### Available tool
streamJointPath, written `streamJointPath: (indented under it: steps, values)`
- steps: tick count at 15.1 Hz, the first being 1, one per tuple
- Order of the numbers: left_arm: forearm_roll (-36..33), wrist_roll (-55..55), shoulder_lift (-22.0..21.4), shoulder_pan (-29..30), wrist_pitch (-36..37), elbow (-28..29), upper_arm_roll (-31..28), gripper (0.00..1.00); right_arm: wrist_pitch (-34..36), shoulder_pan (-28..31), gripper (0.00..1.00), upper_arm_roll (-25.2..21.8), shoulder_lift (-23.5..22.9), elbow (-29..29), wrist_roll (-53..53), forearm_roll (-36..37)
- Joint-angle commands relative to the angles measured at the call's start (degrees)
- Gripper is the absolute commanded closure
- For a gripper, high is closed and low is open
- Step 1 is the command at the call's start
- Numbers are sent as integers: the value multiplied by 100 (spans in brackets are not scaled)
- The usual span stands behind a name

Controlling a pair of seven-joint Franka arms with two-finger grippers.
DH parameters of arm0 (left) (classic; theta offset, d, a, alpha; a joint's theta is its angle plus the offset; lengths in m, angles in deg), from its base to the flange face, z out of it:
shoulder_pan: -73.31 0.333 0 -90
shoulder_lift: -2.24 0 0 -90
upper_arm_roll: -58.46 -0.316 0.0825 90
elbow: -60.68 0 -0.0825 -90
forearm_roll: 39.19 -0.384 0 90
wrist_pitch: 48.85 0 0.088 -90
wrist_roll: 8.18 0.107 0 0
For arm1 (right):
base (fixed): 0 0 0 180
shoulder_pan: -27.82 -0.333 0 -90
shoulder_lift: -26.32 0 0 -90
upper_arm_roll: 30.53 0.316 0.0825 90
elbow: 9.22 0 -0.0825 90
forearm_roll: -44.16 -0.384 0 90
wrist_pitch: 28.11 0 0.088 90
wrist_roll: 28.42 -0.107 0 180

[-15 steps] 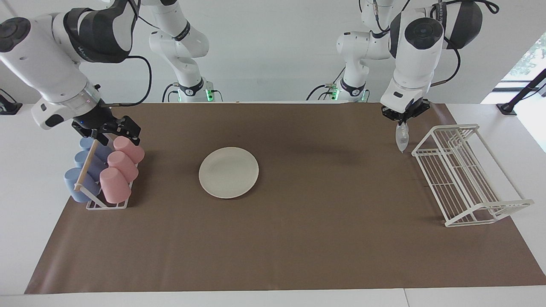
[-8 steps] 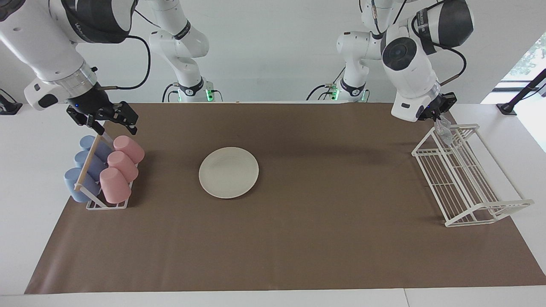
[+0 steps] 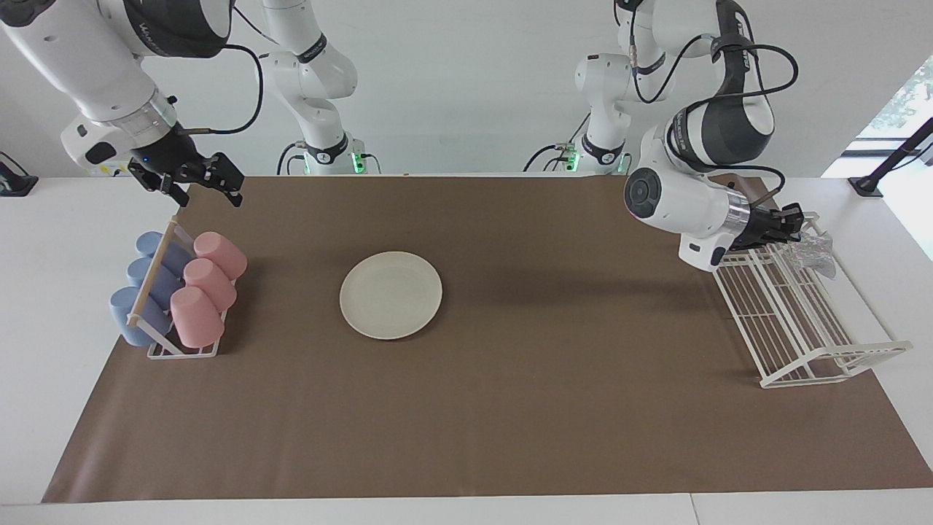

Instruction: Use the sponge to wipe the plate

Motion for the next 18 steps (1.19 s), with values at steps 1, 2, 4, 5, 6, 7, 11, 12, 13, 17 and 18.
streamJointPath:
  steps: [1, 2, 4, 5, 6, 7, 11, 12, 13, 17, 18]
  values:
    - [-115, -617, 335, 170, -312, -91, 14, 100, -115, -9, 0, -37, 221, -288, 66, 136]
    - [-106, -784, 345, 231, -409, -65, 22, 100, -299, -9, 0, -29, 186, -244, 75, 241]
    - [-88, -1057, 380, 267, -620, 110, 14, 100, -450, 0, 0, -29, 238, -410, 23, 268]
    - [-88, -1198, 397, 276, -638, 146, 14, 100, -450, 0, 0, -29, 238, -411, 23, 268]
    - [-97, -1425, 398, 276, -708, 259, 14, 100, -450, 0, 0, -11, 238, -402, 23, 268]
    - [-88, -1558, 389, 285, -830, 339, 14, 100, -450, 9, 0, -20, 238, -402, 5, 268]
    - [-62, -1638, 371, 364, -954, 462, 22, 100, -415, 44, 0, -11, 238, -402, 31, 268]
    - [-62, -1638, 363, 364, -1007, 506, 22, 100, -389, 88, 0, -2, 247, -402, 31, 268]
    - [-36, -1656, 371, 381, -1033, 498, 31, 100, -389, 105, 0, -20, 239, -376, 31, 268]
    - [105, -1656, 371, 373, -1095, 498, 31, 23, -389, 35, 0, -2, 238, -384, 31, 268]
    - [157, -1656, 371, 364, -1095, 489, 31, 20, -380, 27, 0, 7, 238, -384, 31, 268]
